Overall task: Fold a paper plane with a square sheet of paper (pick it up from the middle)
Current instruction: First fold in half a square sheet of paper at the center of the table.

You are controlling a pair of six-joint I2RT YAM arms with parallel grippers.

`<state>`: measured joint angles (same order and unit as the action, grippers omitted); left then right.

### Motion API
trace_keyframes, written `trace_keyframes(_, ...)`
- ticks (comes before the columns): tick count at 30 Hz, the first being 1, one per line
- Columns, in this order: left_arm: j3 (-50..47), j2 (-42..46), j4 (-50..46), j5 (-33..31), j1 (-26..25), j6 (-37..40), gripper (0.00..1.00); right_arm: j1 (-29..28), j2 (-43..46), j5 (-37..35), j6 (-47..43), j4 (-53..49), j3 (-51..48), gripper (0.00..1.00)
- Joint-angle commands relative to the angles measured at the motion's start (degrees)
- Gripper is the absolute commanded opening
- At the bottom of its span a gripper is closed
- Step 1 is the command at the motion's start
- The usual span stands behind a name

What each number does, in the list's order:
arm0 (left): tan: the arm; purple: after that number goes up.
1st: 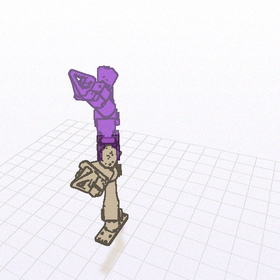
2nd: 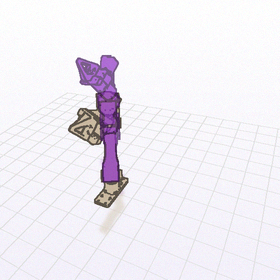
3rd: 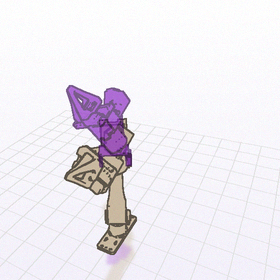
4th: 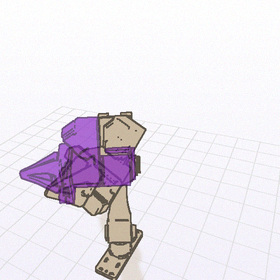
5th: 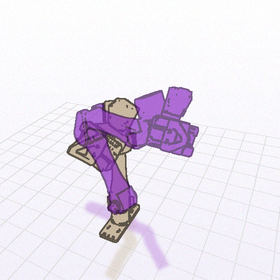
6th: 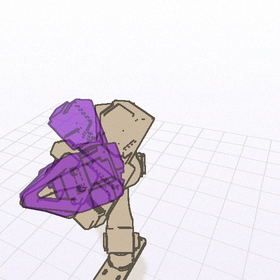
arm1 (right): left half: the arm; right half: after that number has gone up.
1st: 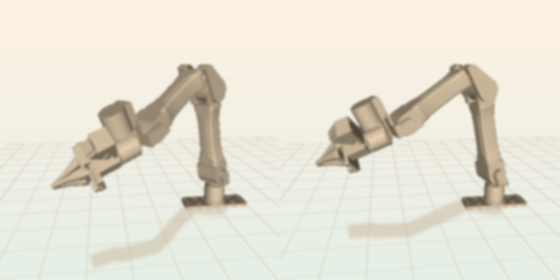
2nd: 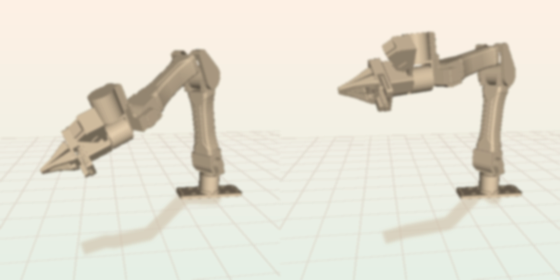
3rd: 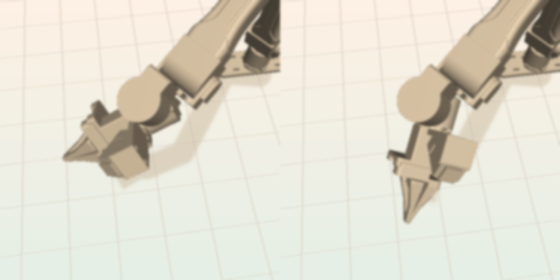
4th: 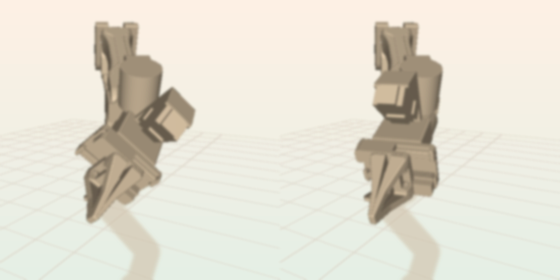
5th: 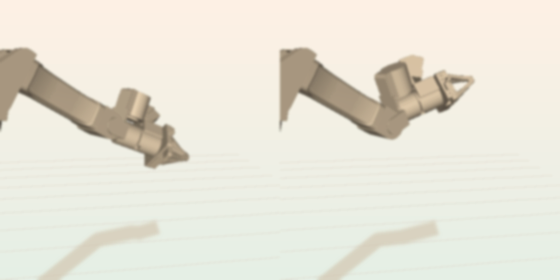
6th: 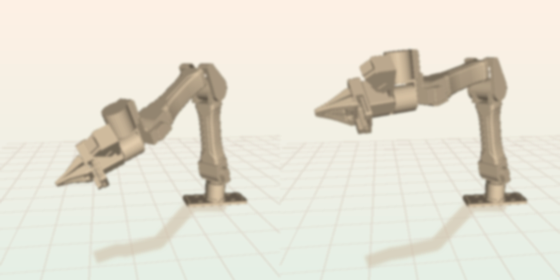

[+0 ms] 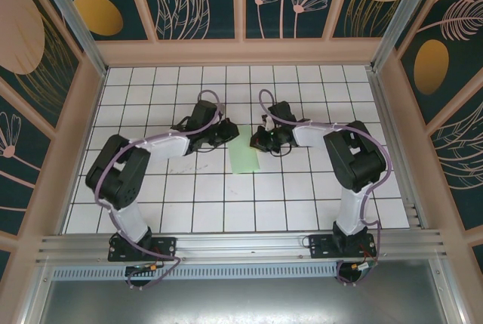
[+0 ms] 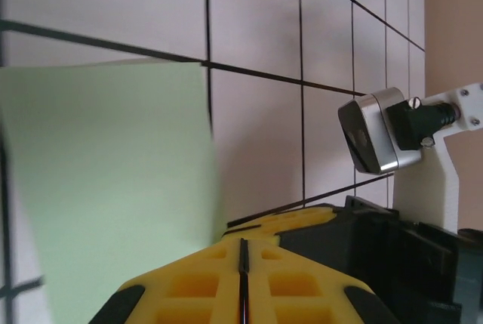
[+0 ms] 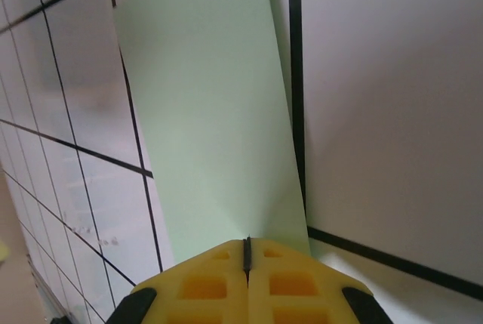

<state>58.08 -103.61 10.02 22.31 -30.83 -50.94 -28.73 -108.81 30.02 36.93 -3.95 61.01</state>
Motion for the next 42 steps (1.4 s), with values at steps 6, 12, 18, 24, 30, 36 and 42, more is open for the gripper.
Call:
trace_keyframes(6,8.9,-11.0,-0.6,9.3,0.0,2.9,0.09,0.7,-2.2,0.8,3.9,3.2,-0.7,0.00)
trace_keyframes(12,13.8,-16.7,-3.2,10.7,-0.1,4.4,0.04,0.6,-3.2,1.2,5.0,4.1,-1.7,0.00)
trace_keyframes(18,15.6,-19.6,-5.2,10.2,-0.2,5.7,0.03,0.7,-4.2,1.5,4.6,3.9,-1.3,0.00)
trace_keyframes(24,16.1,-21.2,-7.3,8.5,-0.2,7.0,0.02,0.9,-4.5,1.8,3.4,2.5,-1.3,0.00)
trace_keyframes(30,15.7,-23.0,-10.4,4.7,-0.1,7.2,0.00,0.9,-2.5,3.0,2.1,0.9,-2.6,0.00)
trace_keyframes(36,14.2,-23.5,-11.2,2.5,-0.2,6.4,0.00,0.5,0.4,4.7,0.5,-1.5,-6.9,0.00)
trace_keyframes(42,13.9,-23.7,-11.1,2.0,-0.1,5.7,0.00,-0.6,4.8,5.7,-1.0,-4.6,-11.3,0.00)
